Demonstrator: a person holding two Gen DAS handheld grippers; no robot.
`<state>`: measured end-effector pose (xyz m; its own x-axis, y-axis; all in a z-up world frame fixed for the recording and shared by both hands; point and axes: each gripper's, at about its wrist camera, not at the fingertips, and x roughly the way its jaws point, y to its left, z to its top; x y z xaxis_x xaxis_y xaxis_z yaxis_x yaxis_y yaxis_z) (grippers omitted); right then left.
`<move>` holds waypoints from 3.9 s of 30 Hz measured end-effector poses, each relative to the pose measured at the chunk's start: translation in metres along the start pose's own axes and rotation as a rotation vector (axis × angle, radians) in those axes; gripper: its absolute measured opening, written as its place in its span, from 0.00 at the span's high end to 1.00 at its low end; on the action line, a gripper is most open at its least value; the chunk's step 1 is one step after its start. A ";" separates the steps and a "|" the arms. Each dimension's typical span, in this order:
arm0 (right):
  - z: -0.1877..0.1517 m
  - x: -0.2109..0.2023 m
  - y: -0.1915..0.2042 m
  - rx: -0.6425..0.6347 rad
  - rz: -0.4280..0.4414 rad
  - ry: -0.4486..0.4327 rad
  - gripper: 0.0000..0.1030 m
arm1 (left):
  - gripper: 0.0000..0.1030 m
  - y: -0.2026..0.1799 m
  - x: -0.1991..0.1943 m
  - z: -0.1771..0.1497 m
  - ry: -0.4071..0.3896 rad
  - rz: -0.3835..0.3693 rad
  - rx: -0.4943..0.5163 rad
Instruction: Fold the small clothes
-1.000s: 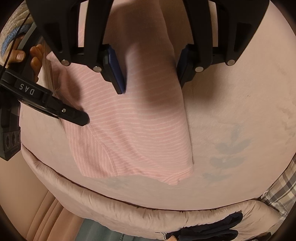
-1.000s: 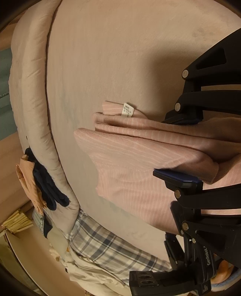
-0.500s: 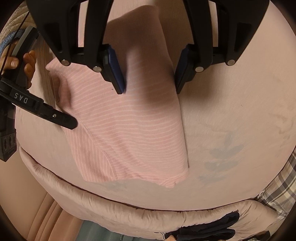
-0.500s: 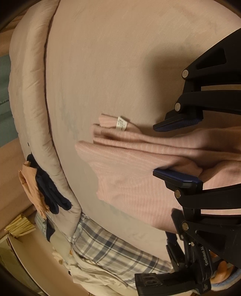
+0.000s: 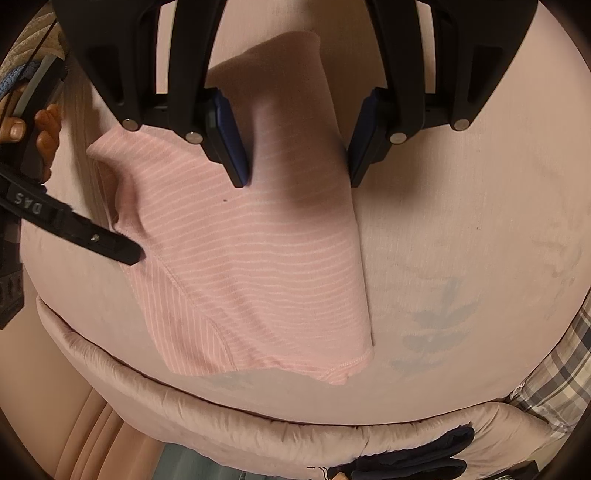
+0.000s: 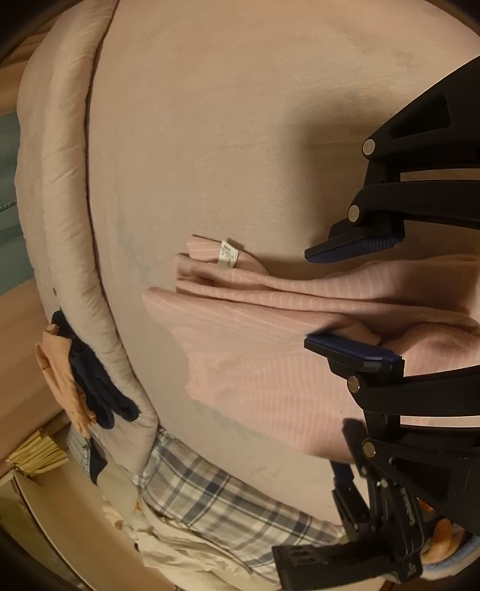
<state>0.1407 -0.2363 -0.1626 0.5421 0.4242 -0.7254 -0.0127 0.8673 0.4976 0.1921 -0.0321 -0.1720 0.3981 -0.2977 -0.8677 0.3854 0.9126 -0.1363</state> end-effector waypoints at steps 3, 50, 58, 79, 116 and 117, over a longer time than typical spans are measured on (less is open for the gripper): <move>-0.001 -0.005 0.004 -0.023 0.015 -0.013 0.62 | 0.47 0.000 0.000 -0.003 0.003 -0.001 -0.001; -0.038 -0.018 0.012 -0.062 -0.054 0.097 0.46 | 0.23 -0.001 -0.034 -0.045 -0.009 0.048 -0.008; -0.044 -0.026 0.026 -0.092 -0.062 0.095 0.34 | 0.14 -0.002 -0.048 -0.052 -0.024 0.073 -0.002; -0.052 -0.063 0.053 -0.150 -0.027 0.024 0.08 | 0.03 -0.005 -0.094 -0.066 -0.106 0.100 -0.044; -0.069 -0.127 0.107 -0.318 -0.041 -0.119 0.01 | 0.01 -0.022 -0.173 -0.095 -0.209 0.147 -0.062; -0.069 -0.129 0.109 -0.322 -0.037 -0.125 0.01 | 0.01 -0.021 -0.175 -0.095 -0.214 0.150 -0.064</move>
<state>0.0115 -0.1787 -0.0471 0.6455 0.3727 -0.6667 -0.2446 0.9278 0.2819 0.0352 0.0269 -0.0631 0.6164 -0.2043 -0.7605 0.2580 0.9648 -0.0501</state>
